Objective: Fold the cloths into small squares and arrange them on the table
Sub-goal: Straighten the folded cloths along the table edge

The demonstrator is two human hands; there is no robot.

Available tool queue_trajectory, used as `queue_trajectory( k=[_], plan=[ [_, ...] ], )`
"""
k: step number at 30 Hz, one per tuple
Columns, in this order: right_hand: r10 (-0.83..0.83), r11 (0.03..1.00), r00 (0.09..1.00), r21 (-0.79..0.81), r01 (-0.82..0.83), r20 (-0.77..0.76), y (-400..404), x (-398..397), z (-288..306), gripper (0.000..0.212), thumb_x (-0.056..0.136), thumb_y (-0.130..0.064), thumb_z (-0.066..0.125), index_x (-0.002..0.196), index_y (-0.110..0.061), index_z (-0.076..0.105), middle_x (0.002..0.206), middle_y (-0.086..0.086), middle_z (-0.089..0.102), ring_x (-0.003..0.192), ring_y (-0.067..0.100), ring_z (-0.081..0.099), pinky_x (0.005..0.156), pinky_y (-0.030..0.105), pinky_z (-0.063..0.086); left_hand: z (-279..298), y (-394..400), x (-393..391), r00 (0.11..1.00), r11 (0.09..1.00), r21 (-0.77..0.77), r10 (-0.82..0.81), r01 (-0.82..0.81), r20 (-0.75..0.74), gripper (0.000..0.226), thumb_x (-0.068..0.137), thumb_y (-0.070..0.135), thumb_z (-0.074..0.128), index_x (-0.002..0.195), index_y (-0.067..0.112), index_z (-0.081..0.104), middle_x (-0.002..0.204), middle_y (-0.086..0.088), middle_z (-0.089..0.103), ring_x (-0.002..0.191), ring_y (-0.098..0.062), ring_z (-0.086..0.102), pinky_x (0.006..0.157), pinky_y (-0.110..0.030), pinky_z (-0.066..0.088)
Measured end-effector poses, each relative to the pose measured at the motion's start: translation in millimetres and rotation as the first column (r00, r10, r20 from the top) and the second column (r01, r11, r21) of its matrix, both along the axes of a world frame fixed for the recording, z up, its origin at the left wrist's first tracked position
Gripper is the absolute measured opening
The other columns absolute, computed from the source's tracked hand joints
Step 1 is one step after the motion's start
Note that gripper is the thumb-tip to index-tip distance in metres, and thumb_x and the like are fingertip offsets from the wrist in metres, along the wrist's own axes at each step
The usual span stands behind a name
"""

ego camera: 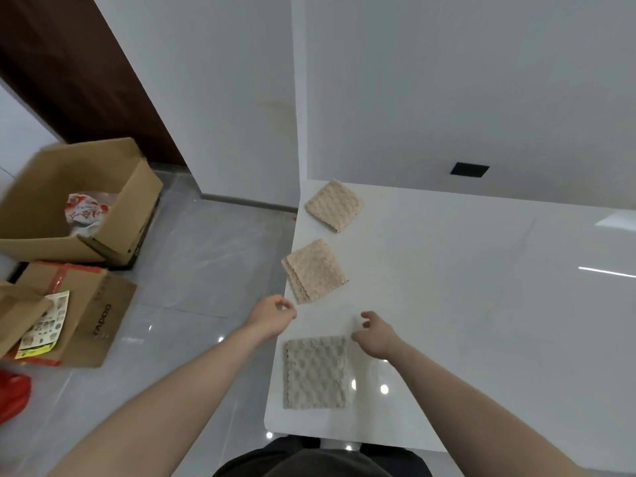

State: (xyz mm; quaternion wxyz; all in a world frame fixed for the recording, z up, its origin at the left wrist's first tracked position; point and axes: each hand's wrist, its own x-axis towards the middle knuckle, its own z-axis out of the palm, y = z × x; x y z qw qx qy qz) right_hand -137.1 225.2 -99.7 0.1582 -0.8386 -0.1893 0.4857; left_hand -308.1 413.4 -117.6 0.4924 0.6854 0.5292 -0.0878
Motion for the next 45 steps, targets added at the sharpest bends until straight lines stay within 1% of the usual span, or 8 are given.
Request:
queue_trajectory(
  k=[5, 10, 19, 25, 32, 36, 40, 45],
  plan=[
    [0.019, 0.993, 0.996, 0.116, -0.028, 0.082, 50, 34, 7, 0.077, 0.093, -0.019, 0.058, 0.161, -0.016, 0.021, 0.154, 0.013, 0.042, 0.131, 0.03, 0.052, 0.091, 0.029, 0.044, -15, 22, 49, 0.992, 0.987, -0.12, 0.113, -0.106, 0.052, 0.019, 0.081, 0.026, 0.076, 0.099, 0.027, 0.067, 0.121, -0.001, 0.064, 0.1, -0.017, 0.062, 0.079, -0.029, 0.05],
    [0.088, 0.973, 0.99, 0.204, -0.109, 0.106, 91, 56, -5, 0.066, 0.091, -0.025, 0.06, 0.153, -0.023, 0.039, 0.15, 0.01, 0.043, 0.138, 0.028, 0.046, 0.114, 0.04, 0.04, -31, 31, 71, 0.979, 0.966, -0.186, 0.193, -0.179, 0.06, 0.046, 0.082, 0.02, 0.076, 0.127, 0.018, 0.067, 0.127, 0.003, 0.061, 0.113, -0.016, 0.057, 0.089, -0.025, 0.043],
    [0.109, 0.988, 0.991, 0.117, -0.1, -0.078, 90, 60, -29, 0.068, 0.088, -0.013, 0.066, 0.152, -0.016, 0.044, 0.141, 0.008, 0.058, 0.121, 0.022, 0.061, 0.105, 0.033, 0.049, -37, 40, 87, 0.993, 0.979, -0.195, 0.079, -0.061, 0.089, 0.037, 0.086, 0.016, 0.072, 0.123, 0.021, 0.067, 0.131, 0.001, 0.061, 0.113, -0.014, 0.056, 0.085, -0.022, 0.045],
    [-0.04, 0.984, 0.992, 0.165, 0.06, -0.121, 58, 40, -32, 0.06, 0.089, -0.008, 0.059, 0.147, -0.019, 0.049, 0.129, 0.001, 0.059, 0.096, 0.008, 0.065, 0.071, 0.018, 0.052, -29, 31, 90, 0.994, 0.989, -0.145, -0.019, 0.034, 0.104, 0.046, 0.089, 0.011, 0.068, 0.135, 0.012, 0.062, 0.151, -0.005, 0.05, 0.142, -0.022, 0.043, 0.095, -0.024, 0.037],
    [-0.078, 0.967, 0.996, 0.24, 0.087, -0.046, 35, 20, -29, 0.058, 0.085, -0.015, 0.058, 0.141, -0.028, 0.054, 0.141, -0.001, 0.048, 0.113, 0.016, 0.057, 0.101, 0.036, 0.052, -17, 18, 62, 0.996, 0.999, -0.014, -0.03, 0.031, 0.079, 0.048, 0.084, 0.019, 0.071, 0.132, 0.016, 0.063, 0.153, -0.002, 0.043, 0.142, -0.021, 0.042, 0.106, -0.028, 0.038],
    [-0.101, 0.981, 0.994, 0.162, 0.107, -0.044, 9, 2, -32, 0.056, 0.089, -0.017, 0.062, 0.144, -0.022, 0.048, 0.136, 0.001, 0.051, 0.108, 0.018, 0.058, 0.087, 0.025, 0.049, -15, -18, 12, 0.999, 0.995, 0.098, 0.028, -0.03, 0.021, 0.05, 0.088, 0.023, 0.066, 0.137, 0.02, 0.054, 0.145, 0.0, 0.044, 0.134, -0.019, 0.046, 0.109, -0.027, 0.035],
    [-0.122, 0.991, 0.97, 0.02, 0.129, -0.209, -16, -31, -38, 0.057, 0.09, -0.025, 0.066, 0.142, -0.018, 0.045, 0.115, 0.0, 0.063, 0.086, 0.012, 0.064, 0.062, 0.017, 0.047, -31, -60, -35, 0.996, 0.998, -0.04, 0.037, -0.041, -0.079, 0.066, 0.087, 0.027, 0.067, 0.147, 0.017, 0.043, 0.147, -0.004, 0.044, 0.131, -0.021, 0.05, 0.106, -0.03, 0.044],
    [-0.131, 0.991, 0.961, -0.028, 0.128, -0.243, -27, -48, -41, 0.047, 0.087, -0.026, 0.059, 0.131, -0.018, 0.048, 0.106, 0.0, 0.066, 0.081, 0.014, 0.063, 0.061, 0.022, 0.049, -33, -70, -37, 1.0, 0.989, -0.147, 0.023, -0.024, -0.012, 0.051, 0.093, 0.018, 0.063, 0.142, 0.016, 0.047, 0.131, -0.003, 0.059, 0.11, -0.017, 0.06, 0.09, -0.028, 0.053]
  ],
)
